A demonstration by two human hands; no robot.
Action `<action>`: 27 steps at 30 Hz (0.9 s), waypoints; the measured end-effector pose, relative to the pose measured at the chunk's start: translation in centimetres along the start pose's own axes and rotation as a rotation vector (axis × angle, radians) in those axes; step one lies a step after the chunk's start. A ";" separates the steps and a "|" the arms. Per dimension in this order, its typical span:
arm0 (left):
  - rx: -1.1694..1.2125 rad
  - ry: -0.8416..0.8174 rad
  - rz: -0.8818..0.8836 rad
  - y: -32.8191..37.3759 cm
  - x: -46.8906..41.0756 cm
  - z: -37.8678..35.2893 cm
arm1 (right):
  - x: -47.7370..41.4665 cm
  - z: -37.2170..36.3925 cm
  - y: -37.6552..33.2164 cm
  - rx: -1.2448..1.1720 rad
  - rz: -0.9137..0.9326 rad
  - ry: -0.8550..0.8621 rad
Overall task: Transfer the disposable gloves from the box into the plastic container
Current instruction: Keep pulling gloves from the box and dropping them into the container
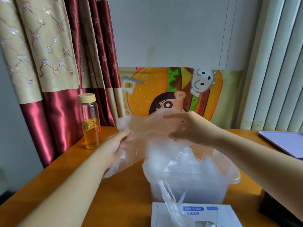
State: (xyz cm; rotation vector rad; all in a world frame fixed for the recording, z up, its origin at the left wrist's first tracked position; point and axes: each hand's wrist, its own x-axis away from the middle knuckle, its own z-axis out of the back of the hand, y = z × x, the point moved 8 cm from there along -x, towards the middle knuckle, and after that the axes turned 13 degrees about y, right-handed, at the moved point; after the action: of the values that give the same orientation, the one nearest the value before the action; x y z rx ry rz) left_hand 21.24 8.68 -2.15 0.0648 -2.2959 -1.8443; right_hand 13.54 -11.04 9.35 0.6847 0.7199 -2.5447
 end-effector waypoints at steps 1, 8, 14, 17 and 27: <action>-0.002 0.036 0.022 -0.5 -0.2 1.2 | 0.1 -0.3 0.4 0.032 -0.015 -0.048; -0.484 0.449 -0.411 4.0 0.8 5.8 | 1.9 -2.4 6.1 0.196 -0.205 -0.213; -1.116 -0.243 -0.837 4.9 7.8 -10.1 | 4.8 -3.1 9.6 0.389 -0.290 -0.349; -1.689 -0.521 -0.614 -0.7 7.7 -13.7 | 6.1 -3.9 10.7 0.562 -0.267 -0.494; -2.061 -0.708 -0.411 -6.9 5.3 -15.2 | 6.3 -4.0 11.4 0.951 -0.139 -0.716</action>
State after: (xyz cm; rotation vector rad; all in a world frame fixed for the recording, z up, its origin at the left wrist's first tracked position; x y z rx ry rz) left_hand 18.13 -8.32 -5.03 -0.4607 0.5646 -3.6017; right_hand 15.61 -19.25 -1.38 -0.0905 -0.7381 -2.8757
